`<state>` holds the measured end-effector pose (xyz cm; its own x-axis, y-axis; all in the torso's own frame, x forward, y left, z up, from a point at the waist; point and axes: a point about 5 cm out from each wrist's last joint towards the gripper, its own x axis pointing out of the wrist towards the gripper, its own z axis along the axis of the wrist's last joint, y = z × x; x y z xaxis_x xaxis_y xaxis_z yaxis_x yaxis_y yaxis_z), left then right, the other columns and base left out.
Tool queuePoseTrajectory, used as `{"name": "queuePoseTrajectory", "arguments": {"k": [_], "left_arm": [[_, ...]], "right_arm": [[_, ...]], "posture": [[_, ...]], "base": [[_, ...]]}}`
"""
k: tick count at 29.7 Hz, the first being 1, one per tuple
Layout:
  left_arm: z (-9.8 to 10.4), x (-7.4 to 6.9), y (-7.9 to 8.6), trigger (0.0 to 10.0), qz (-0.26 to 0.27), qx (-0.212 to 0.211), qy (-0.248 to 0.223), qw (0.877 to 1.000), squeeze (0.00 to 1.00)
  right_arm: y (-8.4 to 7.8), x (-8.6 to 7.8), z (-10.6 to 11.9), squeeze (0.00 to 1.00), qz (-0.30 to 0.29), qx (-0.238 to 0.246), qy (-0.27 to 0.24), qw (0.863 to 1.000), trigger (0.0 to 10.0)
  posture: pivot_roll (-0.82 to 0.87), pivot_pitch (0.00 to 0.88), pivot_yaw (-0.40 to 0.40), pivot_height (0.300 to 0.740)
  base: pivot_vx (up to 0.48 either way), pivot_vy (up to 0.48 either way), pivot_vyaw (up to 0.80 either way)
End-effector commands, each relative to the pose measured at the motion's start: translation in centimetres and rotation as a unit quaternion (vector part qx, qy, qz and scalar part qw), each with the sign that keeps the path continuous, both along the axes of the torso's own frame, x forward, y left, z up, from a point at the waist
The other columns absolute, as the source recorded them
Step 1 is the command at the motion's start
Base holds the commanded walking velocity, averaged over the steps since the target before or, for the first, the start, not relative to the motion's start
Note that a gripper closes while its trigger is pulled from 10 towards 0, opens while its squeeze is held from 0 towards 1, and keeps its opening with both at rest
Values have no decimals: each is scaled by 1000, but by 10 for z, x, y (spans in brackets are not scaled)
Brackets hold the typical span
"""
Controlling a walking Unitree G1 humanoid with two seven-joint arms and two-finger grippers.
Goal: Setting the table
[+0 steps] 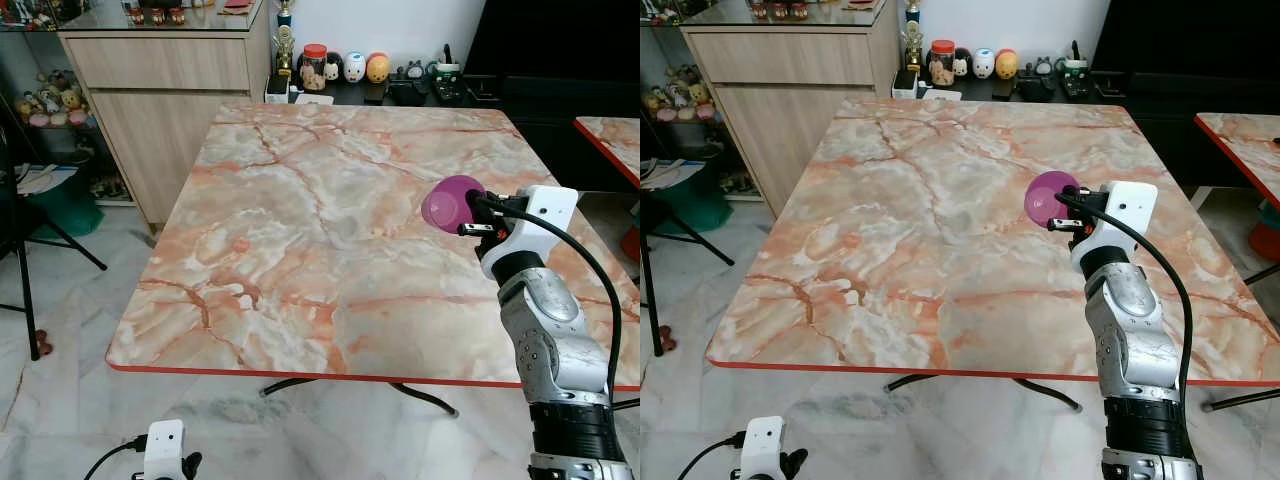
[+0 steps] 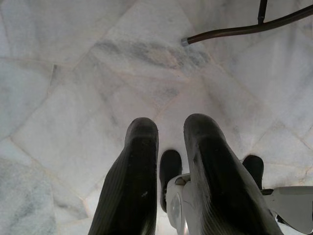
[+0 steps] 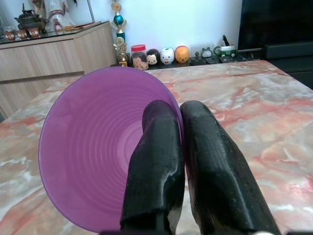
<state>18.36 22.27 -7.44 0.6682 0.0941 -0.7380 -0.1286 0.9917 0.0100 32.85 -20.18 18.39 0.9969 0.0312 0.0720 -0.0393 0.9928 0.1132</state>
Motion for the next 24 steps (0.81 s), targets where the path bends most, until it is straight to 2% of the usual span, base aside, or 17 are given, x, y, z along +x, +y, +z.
{"name": "queuePoseTrajectory", "arguments": {"k": [1, 13, 14, 15, 16, 24], "left_arm": [[-4, -6, -1, 10000, -5, 2, 17, 1000, 0], [-4, -6, -1, 10000, -5, 2, 17, 1000, 0], [-4, -6, -1, 10000, -4, 2, 17, 1000, 0], [-5, -8, 3, 10000, 20, 6, 27, 999, 0], [-5, -9, 4, 10000, 26, 7, 30, 999, 0], [-4, -7, 4, 10000, 29, 6, 27, 999, 0]], "right_arm": [[0, 0, 5, 0, -1, -3, -9, 1000, 10000], [0, 0, 5, 0, -1, -3, -9, 1000, 10000], [3, 0, 5, 0, -9, -23, -18, 1000, 10000], [8, 2, 19, 0, -29, -65, -75, 995, 10000], [9, 2, 24, 0, -32, -75, -91, 992, 10000], [9, 2, 24, 0, -34, -85, -94, 991, 10000]], "posture": [[22, 0, -29, 740], [22, 0, -29, 740], [22, 0, -29, 740], [30, 0, -32, 740], [30, 0, -32, 740], [32, 0, -36, 740]], "base": [[0, 0, 0], [0, 0, 0], [0, 0, 0], [0, -439, 0], [0, -442, 0], [0, -442, 0]]}}
